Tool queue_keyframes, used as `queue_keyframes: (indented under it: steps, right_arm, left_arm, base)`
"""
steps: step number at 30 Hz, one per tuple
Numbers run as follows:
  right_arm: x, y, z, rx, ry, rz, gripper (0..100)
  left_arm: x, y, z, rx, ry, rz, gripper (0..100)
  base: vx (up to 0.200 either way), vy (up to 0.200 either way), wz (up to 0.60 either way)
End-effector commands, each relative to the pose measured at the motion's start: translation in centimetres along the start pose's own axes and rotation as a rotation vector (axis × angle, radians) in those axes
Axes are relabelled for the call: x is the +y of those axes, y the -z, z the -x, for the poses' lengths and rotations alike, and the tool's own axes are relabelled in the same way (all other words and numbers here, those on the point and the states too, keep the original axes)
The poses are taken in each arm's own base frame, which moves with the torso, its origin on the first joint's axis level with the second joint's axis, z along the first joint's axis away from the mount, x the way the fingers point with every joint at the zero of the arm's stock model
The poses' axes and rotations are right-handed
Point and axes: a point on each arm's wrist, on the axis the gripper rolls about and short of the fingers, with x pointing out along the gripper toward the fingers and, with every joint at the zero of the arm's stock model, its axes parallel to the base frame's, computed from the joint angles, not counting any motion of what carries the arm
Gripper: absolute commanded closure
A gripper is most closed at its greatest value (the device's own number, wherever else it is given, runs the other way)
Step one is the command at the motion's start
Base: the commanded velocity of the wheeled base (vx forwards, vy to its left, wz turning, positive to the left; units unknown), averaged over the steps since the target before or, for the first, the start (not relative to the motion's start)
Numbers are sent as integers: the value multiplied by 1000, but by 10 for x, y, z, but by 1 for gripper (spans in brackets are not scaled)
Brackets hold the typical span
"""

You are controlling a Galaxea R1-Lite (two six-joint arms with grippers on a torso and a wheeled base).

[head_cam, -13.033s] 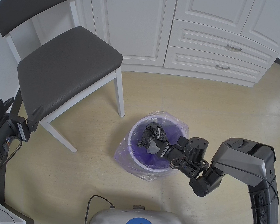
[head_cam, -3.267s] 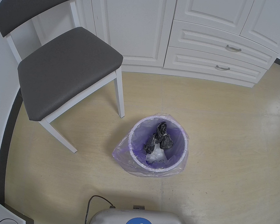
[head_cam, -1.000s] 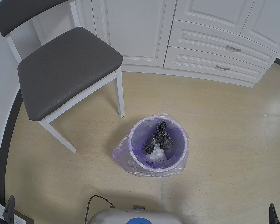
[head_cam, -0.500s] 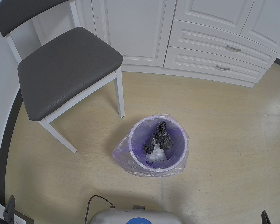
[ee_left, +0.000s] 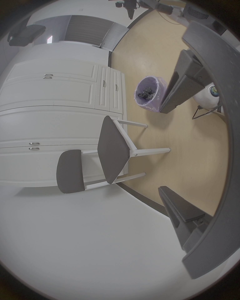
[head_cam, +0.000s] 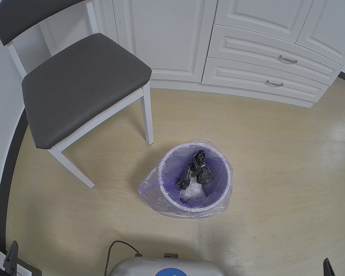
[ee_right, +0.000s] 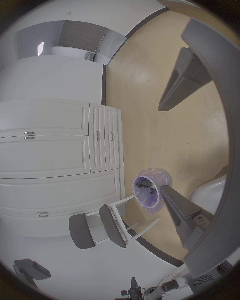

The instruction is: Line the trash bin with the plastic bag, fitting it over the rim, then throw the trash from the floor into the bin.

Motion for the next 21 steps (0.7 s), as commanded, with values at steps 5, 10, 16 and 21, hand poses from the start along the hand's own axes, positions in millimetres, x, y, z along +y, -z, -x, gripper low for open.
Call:
queue_keyframes:
  steps: [5, 10, 16, 21]
  right_arm:
    - [0, 4, 0, -2, 0, 19, 0]
    - [0, 5, 0, -2, -4, 26, 0]
    - [0, 4, 0, -9, -3, 0, 0]
    - [0, 4, 0, -11, -3, -1, 0]
  left_arm:
    - [0, 5, 0, 1, 1, -10, 0]
    - [0, 5, 0, 4, 1, -5, 0]
    - [0, 5, 0, 3, 1, -4, 0]
    - [0, 5, 0, 4, 3, 1, 0]
  base:
    - [0, 0, 0]
    - [0, 0, 0]
    - [0, 0, 0]
    - [0, 0, 0]
